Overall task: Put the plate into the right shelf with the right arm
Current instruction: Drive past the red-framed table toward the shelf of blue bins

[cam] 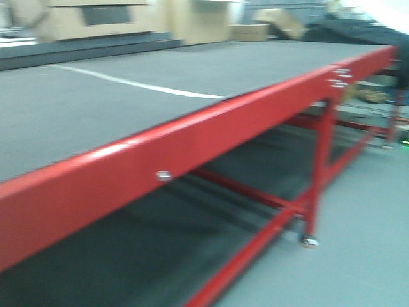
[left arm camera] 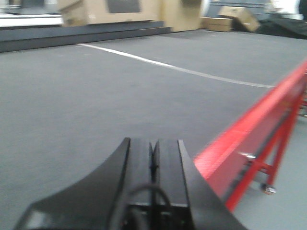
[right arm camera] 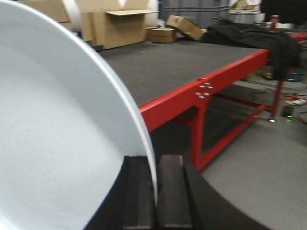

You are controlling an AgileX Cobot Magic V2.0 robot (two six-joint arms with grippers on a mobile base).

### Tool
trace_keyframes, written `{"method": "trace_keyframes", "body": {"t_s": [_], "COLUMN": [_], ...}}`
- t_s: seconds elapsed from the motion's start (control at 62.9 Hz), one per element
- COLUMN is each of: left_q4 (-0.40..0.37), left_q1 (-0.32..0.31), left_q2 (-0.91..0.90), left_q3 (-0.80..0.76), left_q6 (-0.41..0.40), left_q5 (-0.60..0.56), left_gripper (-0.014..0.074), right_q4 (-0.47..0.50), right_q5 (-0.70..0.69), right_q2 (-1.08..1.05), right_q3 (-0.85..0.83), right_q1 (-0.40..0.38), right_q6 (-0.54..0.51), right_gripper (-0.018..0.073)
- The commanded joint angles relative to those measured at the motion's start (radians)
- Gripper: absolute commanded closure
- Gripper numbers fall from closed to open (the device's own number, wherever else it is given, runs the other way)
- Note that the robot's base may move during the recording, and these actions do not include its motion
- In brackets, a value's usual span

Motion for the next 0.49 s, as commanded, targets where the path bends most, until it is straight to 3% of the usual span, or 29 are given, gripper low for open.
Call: {"method": "trace_keyframes", "body": {"t_s": [0.0, 0.477], "left_q4": [-0.008, -0.008], "left_q1": [-0.002, -0.002], "left_q2": [-0.010, -0.010], "left_q3": [0.010, 0.010], "left_q6": [-0.007, -0.007], "left_q5": [-0.090, -0.090], "left_gripper": [0.0724, 0.0724], "right_q4": [-0.009, -0.009], "right_q5": [-0.093, -0.093], "right_q2": [-0.001, -0.001], "right_q3": [-0.030, -0.030], "right_q1": [-0.004, -0.004], "right_q6": [-0.004, -0.004], "right_gripper": [0.0491, 0.0491]}}
